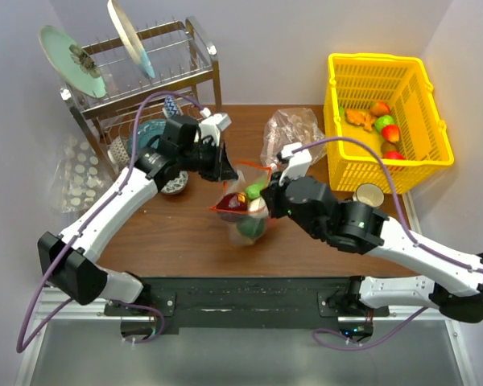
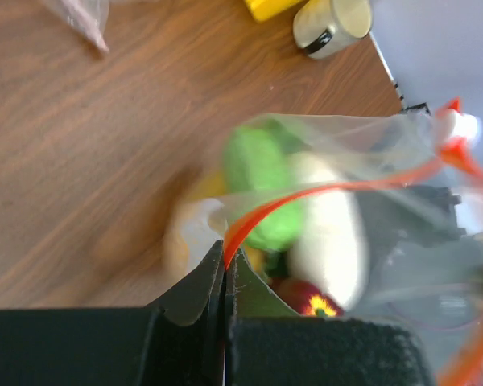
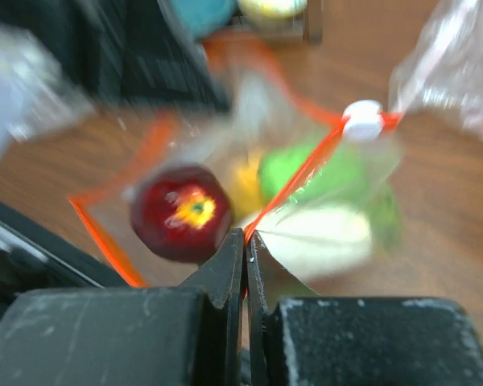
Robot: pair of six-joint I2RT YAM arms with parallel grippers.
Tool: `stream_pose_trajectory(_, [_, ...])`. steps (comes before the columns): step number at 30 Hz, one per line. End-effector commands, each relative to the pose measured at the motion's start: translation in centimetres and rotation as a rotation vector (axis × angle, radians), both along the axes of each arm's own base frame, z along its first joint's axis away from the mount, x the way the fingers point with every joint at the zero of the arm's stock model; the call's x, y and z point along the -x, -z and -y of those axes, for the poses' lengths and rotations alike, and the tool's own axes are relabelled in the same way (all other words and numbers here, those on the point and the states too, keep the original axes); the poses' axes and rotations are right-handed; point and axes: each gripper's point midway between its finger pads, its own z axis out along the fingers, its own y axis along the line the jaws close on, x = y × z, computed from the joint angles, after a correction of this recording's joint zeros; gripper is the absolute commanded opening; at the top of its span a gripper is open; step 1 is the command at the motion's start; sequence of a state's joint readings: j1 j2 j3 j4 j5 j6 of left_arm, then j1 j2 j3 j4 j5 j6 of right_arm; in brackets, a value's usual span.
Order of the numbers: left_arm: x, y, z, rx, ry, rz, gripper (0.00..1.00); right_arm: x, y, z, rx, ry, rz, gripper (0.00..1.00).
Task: Place the food in the zip-top bag and seal the zipper
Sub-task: Adjust the zipper food storage bag at the center of the board.
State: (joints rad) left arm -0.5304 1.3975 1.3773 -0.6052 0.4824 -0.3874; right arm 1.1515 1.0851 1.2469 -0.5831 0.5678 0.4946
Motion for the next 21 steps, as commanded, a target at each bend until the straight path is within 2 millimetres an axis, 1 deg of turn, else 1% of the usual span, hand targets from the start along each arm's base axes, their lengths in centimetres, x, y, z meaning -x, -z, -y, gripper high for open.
stream_pose_trajectory(1, [0.8, 1.1, -0.3, 0.005, 0.038, 0.061, 0.00, -1.4, -5.6, 2.3, -0.071, 0.113, 0.127, 0.00])
stream_pose_trajectory(2, [1.0, 1.1, -0.4, 0.004, 0.040, 0.071, 0.00, -1.8, -4.6, 2.7, -0.049, 0.148, 0.123, 0.00])
stream_pose_trajectory(3, [1.0, 0.6, -0.5, 0.007, 0.042, 0.088, 0.00, -1.9, -3.9, 2.7, -0.038, 0.159, 0.116, 0.00])
stream_pose_trajectory(5, [1.4, -1.0, -0.8, 0.020, 0.049, 0.139, 0.00, -2.1, -1.9, 2.5, -0.002, 0.174, 0.088, 0.00])
stream_pose_trajectory(7, [1.8, -2.0, -1.0, 0.027, 0.061, 0.166, 0.00, -2.0, -0.6, 2.4, 0.016, 0.180, 0.065, 0.00])
stream_pose_trajectory(8, [2.0, -2.0, -1.1, 0.021, 0.072, 0.166, 0.00, -1.9, 0.3, 2.2, 0.014, 0.183, 0.044, 0.00])
stream_pose_trajectory(9, [2.3, -2.1, -1.1, 0.022, 0.083, 0.166, 0.00, -1.7, 0.8, 1.9, 0.005, 0.169, 0.028, 0.00])
stream_pose_trajectory(10, [2.8, -2.1, -0.9, 0.027, 0.107, 0.158, 0.00, -1.6, 1.3, 1.6, -0.007, 0.161, 0.012, 0.00])
stream_pose_trajectory(11, [3.2, -1.4, -1.0, 0.017, 0.118, 0.141, 0.00, -1.3, 2.4, 1.4, -0.021, 0.158, -0.015, 0.00])
stream_pose_trajectory(13, [4.2, -1.0, -0.7, 0.014, 0.146, 0.131, 0.00, -0.7, 3.3, 0.3, -0.065, 0.122, -0.056, 0.00])
stream_pose_trajectory(14, [4.7, -0.3, -0.6, 0.006, 0.157, 0.119, 0.00, -0.3, 4.5, 0.1, -0.083, 0.116, -0.090, 0.00])
stream_pose_trajectory(15, [5.6, -0.2, -0.1, 0.006, 0.180, 0.127, 0.00, 0.0, 4.5, -0.8, -0.121, 0.088, -0.103, 0.00])
stream_pose_trajectory(17, [6.6, 0.5, 0.4, -0.006, 0.201, 0.130, 0.00, 0.6, 5.7, -1.5, -0.144, 0.059, -0.144, 0.00])
stream_pose_trajectory(18, [7.5, 0.7, 1.1, -0.020, 0.222, 0.140, 0.00, 0.8, 5.6, -2.2, -0.173, 0.036, -0.148, 0.00])
stream_pose_trajectory(19, [7.9, 0.9, 1.4, -0.026, 0.231, 0.148, 0.00, 1.4, 6.4, -2.8, -0.176, -0.001, -0.177, 0.00])
stream_pose_trajectory(20, [8.4, 1.6, 1.6, -0.035, 0.239, 0.142, 0.00, 1.5, 6.8, -3.1, -0.191, -0.006, -0.192, 0.00])
stream_pose_trajectory(21, [9.2, 1.8, 2.0, -0.037, 0.255, 0.150, 0.00, 1.7, 7.2, -3.4, -0.201, -0.010, -0.203, 0.00])
